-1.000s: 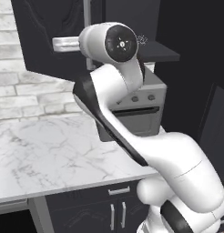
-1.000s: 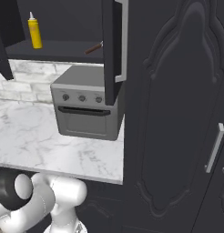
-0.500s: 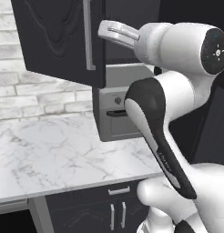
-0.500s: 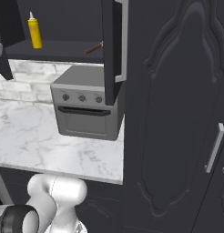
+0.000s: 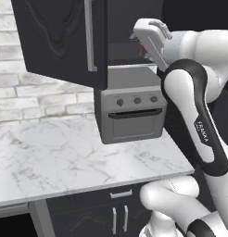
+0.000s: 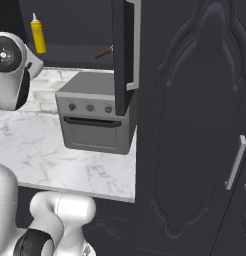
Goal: The dining table condiment station is running low on mustard. Refill the condiment station by opening the cabinet and taking the mustard from the cabinet and placing it on the dining table.
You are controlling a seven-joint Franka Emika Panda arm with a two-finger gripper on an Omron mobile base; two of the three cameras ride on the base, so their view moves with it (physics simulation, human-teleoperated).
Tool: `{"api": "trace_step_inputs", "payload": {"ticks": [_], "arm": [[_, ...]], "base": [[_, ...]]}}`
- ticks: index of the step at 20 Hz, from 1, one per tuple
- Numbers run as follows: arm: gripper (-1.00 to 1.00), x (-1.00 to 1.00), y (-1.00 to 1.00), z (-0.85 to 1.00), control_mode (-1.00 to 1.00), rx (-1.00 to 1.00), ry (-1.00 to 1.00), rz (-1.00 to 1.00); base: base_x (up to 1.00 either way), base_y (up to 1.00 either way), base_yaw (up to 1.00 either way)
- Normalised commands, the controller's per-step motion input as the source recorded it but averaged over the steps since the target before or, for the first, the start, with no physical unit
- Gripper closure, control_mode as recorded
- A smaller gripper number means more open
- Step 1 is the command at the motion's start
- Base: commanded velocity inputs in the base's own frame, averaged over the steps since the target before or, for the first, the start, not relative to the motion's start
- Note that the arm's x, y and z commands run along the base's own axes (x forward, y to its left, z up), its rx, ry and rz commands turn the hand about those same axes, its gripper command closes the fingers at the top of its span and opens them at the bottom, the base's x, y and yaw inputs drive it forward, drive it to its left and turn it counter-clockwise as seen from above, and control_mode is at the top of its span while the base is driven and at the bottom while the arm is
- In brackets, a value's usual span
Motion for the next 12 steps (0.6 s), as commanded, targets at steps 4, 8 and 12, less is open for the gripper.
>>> {"api": "trace_step_inputs", "payload": {"ticks": [4,8,12], "arm": [[-1.00,0.89,0.00,-0.22,-1.00,0.22,0.28,0.05],[-1.00,0.99,0.03,-0.20,-1.00,0.16,0.34,0.04],[-1.00,0.77,0.14,-0.03,-1.00,0.08,0.33,0.02]], "base": [[0.00,0.00,0.00],[0.00,0.00,0.00],[0.00,0.00,0.00]]}}
